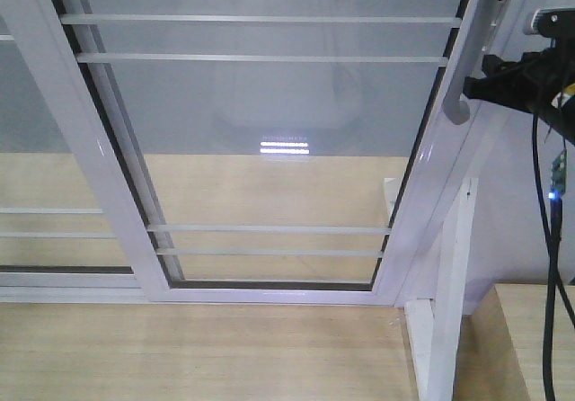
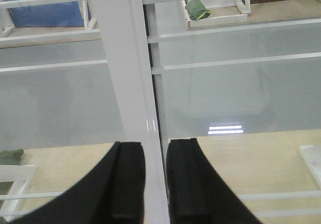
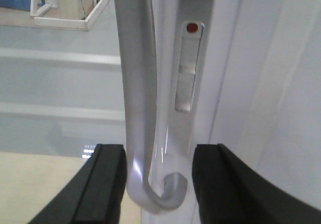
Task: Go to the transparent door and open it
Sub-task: 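Reach the right gripper to the silver door handle and grasp it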
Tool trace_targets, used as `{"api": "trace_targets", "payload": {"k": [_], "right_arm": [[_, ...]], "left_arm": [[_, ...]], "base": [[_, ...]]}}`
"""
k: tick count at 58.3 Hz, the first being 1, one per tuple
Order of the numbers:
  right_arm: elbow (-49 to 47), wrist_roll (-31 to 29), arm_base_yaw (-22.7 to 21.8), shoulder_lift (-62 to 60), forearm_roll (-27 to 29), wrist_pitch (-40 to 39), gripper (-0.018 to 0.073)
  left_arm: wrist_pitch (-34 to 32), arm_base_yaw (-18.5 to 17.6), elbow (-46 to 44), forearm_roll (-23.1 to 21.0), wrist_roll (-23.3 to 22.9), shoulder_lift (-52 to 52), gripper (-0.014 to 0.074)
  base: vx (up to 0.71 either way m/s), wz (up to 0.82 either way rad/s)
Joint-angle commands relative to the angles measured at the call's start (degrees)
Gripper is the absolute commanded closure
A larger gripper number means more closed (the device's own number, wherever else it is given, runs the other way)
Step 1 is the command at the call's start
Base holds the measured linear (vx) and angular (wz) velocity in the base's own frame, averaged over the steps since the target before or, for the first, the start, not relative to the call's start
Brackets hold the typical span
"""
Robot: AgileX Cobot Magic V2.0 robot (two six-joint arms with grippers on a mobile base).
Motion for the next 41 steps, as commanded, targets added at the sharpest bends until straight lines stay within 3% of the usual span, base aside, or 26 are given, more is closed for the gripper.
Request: {"api": "trace_targets", "payload": {"k": [1,18,41], "right_arm": [[-6.1,2.94,-0.01,0.49,-2.32,-3.58,0.0162],[-15.83,14.13,0.04,6.3,-15.38,-2.42,0.0162],[-22.06,18.56,0.83,11.12,-16.73,-2.83,0.0223]], "left_arm": [[-4.49,0.09,-1.99,-0.37,-0.13,0.43,0.0304],[-4.49,0.09,-1.99,-0.37,-0.13,0.43,0.0304],[-4.41,0.09,-1.99,-0.37,-0.13,0.43,0.0304]], "base": [[0.0,0.0],[0.0,0.0],[0.0,0.0]]}}
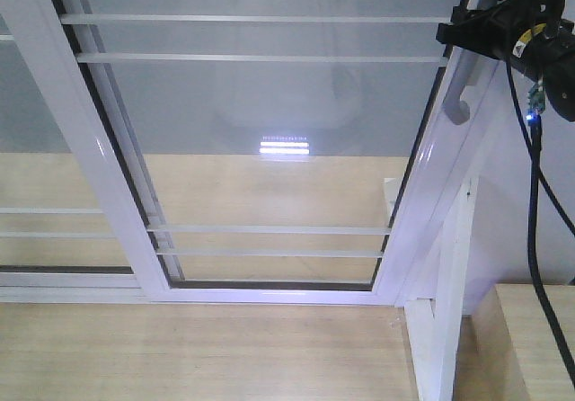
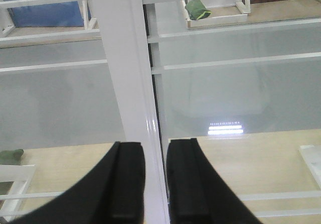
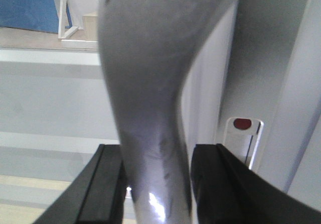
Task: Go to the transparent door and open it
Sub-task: 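Reach the right gripper to the silver door handle and grasp it, then pull the handle with the right gripper, sliding the door open partway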
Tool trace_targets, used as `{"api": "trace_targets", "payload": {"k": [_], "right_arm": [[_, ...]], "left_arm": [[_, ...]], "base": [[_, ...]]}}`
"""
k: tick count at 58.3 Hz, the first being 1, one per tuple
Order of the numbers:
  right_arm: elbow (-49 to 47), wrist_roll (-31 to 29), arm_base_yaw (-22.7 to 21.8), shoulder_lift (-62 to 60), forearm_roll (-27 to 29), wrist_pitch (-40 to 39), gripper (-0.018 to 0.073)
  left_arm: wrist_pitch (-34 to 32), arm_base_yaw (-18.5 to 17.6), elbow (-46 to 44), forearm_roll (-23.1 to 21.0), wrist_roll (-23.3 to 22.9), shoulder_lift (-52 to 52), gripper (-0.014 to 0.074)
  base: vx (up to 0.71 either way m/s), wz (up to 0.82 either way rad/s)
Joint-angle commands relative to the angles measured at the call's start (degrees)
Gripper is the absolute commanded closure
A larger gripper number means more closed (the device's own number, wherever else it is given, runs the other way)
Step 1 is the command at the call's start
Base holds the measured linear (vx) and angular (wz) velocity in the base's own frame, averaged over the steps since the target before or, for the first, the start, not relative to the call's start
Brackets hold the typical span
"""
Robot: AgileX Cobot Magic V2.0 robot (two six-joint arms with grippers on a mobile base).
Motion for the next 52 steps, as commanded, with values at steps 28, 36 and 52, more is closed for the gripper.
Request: {"api": "trace_targets", "payload": {"k": [28,36,52], "right_arm": [[-2.07,-0.29,10.59,-2.92,-3.53,-4.81,0.0234],[-2.07,-0.29,12.38,-2.92,-3.53,-4.95,0.0224],[-2.07,-0.29,14.67,-2.92,-3.53,-5.63,0.0192]], "left_arm": [[-4.5,0.09,-1.99,-0.37,-0.19,0.43,0.0304],[-4.5,0.09,-1.99,-0.37,-0.19,0.43,0.0304],[-4.55,0.09,-1.99,-0.37,-0.19,0.43,0.0304]], "base": [[0.0,0.0],[0.0,0.0],[0.0,0.0]]}}
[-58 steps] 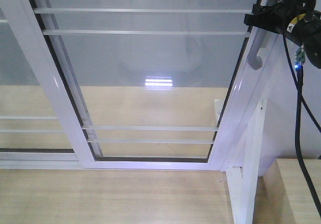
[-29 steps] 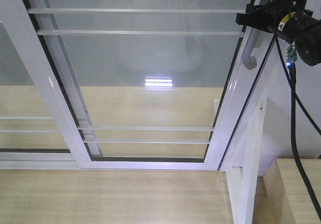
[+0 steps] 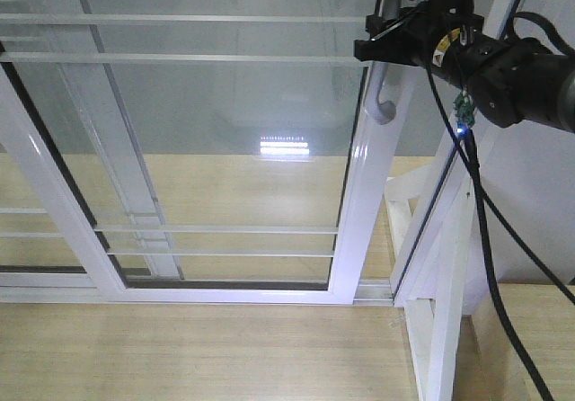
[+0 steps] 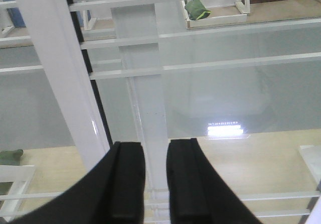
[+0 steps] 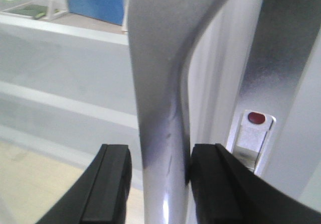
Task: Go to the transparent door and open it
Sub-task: 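Pull the handle with the right gripper, sliding the door open partway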
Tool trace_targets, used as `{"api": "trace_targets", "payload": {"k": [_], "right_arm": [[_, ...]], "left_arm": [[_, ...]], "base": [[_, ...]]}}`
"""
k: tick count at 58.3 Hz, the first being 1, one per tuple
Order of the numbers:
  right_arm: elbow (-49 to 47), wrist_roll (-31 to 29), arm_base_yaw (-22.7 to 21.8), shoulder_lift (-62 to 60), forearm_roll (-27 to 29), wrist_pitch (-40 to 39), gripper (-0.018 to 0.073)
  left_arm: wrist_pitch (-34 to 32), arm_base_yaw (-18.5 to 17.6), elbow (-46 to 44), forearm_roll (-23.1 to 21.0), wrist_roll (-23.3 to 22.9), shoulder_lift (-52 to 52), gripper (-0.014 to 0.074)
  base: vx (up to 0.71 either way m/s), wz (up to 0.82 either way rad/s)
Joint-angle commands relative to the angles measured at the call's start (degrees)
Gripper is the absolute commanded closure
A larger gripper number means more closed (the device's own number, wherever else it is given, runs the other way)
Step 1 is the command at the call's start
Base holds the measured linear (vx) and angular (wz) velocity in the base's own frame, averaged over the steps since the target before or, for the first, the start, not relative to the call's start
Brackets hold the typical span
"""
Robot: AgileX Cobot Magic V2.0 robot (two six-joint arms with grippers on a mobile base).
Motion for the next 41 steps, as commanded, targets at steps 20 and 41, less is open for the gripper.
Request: {"api": "trace_targets", "payload": {"k": [20,41], "right_arm": [[2.58,0.52,1.46,-10.87,-0.79,-3.37,0.0192],[26.88,0.38,1.39,-41.82,-0.74,12.53,0.0192]], "left_arm": [[-7.5,0.09,-1.99,-0.37,-0.12,1.31,0.0304],[-16.61,-0.54,-1.99,-0.42,-0.12,9.76,0.0304]], "base": [[0.0,0.0],[0.0,0.0]]}}
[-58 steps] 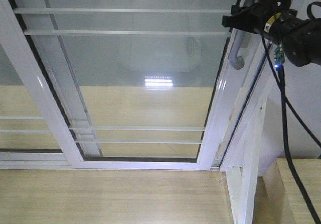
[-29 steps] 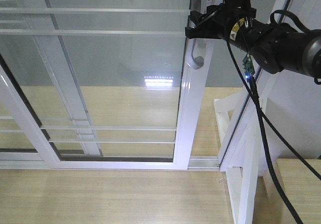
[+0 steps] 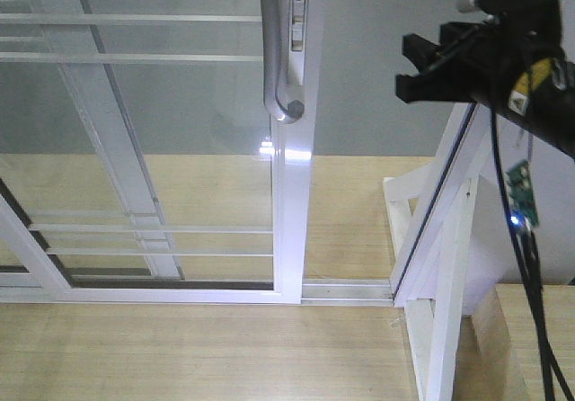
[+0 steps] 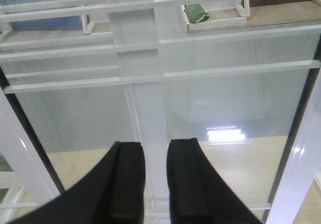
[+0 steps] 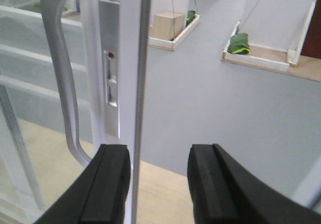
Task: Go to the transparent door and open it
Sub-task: 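Pull the handle with the right gripper, sliding the door open partway, then release the handle and grasp it with the left gripper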
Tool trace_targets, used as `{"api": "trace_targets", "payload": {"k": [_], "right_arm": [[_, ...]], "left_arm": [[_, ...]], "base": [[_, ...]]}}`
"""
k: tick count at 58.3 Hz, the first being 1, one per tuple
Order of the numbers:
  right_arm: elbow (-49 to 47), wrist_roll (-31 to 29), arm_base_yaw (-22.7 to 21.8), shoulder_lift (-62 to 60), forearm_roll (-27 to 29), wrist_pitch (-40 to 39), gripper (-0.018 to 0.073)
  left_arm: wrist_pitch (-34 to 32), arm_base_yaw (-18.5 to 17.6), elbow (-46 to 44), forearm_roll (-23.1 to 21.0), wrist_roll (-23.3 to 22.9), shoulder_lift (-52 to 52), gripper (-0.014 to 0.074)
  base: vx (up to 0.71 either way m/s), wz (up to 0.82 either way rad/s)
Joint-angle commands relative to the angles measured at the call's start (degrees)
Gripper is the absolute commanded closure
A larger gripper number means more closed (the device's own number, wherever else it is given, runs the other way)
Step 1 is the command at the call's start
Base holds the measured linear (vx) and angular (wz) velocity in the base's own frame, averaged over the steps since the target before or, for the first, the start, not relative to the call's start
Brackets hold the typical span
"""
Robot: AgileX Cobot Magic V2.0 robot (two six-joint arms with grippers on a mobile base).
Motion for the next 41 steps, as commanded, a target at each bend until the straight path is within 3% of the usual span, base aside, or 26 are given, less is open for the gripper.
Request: {"api": "trace_targets", "payload": {"k": [1,16,24,29,41], "right_arm": [[2.69,-0.12,-0.31,-9.5,0.31,2.35,0.0192],[9.07,-0.12,-0.31,-28.95,0.25,15.42,0.0192],[9.64,-0.12,-0.31,-31.68,0.25,21.68,0.0192],[9.64,-0.12,-0.31,-31.8,0.25,24.8,0.0192],[9.64,-0.12,-0.31,-31.8,0.49,26.21,0.0192]], "left_arm": [[-8.53,-0.76,-1.99,-0.48,-0.18,1.89,0.0304],[-24.89,-9.22,-1.99,0.68,-4.6,13.84,0.0304],[-36.12,-13.23,-2.12,4.77,-4.6,22.93,0.0286],[-43.78,-14.81,-3.26,4.63,-4.98,28.09,0.0247],[-45.2,-15.4,-10.96,4.16,-5.09,39.09,0.0101]], "base": [[0.0,0.0],[0.0,0.0],[0.0,0.0],[0.0,0.0],[0.0,0.0]]}}
